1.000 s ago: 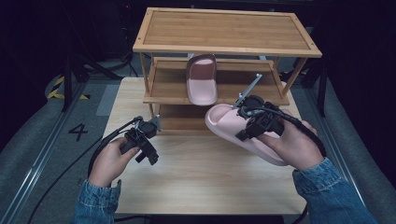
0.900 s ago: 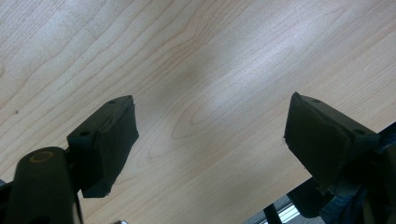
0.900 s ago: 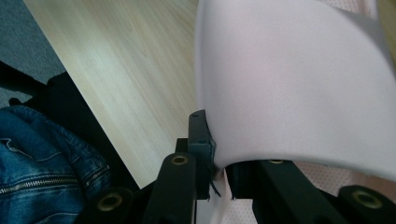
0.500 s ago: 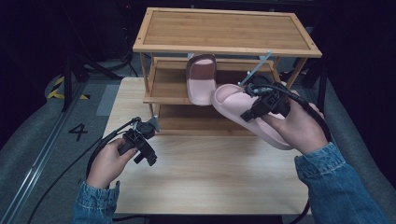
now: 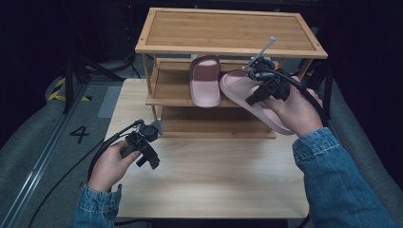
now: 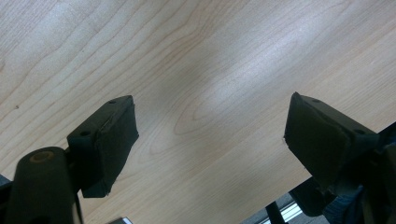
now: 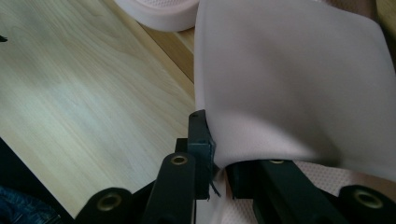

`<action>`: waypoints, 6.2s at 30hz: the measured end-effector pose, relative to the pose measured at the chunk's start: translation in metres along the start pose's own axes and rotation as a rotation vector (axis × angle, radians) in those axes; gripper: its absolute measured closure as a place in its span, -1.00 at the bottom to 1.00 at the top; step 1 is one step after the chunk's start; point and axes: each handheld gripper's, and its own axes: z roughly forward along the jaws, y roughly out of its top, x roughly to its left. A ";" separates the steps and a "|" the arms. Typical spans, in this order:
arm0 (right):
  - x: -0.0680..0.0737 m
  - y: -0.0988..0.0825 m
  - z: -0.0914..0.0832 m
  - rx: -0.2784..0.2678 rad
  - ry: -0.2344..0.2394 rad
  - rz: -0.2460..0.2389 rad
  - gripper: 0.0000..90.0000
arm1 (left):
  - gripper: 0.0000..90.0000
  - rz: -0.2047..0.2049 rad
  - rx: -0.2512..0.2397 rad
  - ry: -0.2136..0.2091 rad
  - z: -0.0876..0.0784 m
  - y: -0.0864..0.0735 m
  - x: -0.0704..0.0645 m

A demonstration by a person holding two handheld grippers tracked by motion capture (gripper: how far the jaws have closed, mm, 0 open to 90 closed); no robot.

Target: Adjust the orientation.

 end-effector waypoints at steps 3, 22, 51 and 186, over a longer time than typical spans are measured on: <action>-0.004 0.002 0.004 -0.005 0.003 -0.006 0.81 | -0.61 -0.001 0.001 -0.019 0.001 0.000 0.000; -0.017 0.002 0.036 -0.044 -0.090 -0.074 0.76 | -0.61 0.009 0.003 -0.008 0.002 0.001 -0.001; -0.015 -0.027 0.013 -0.172 -0.181 -0.010 0.25 | -0.61 0.031 0.023 -0.023 0.005 0.011 -0.007; -0.017 -0.132 0.013 -0.022 0.023 0.126 0.34 | -0.61 0.006 0.067 0.005 0.010 -0.028 -0.007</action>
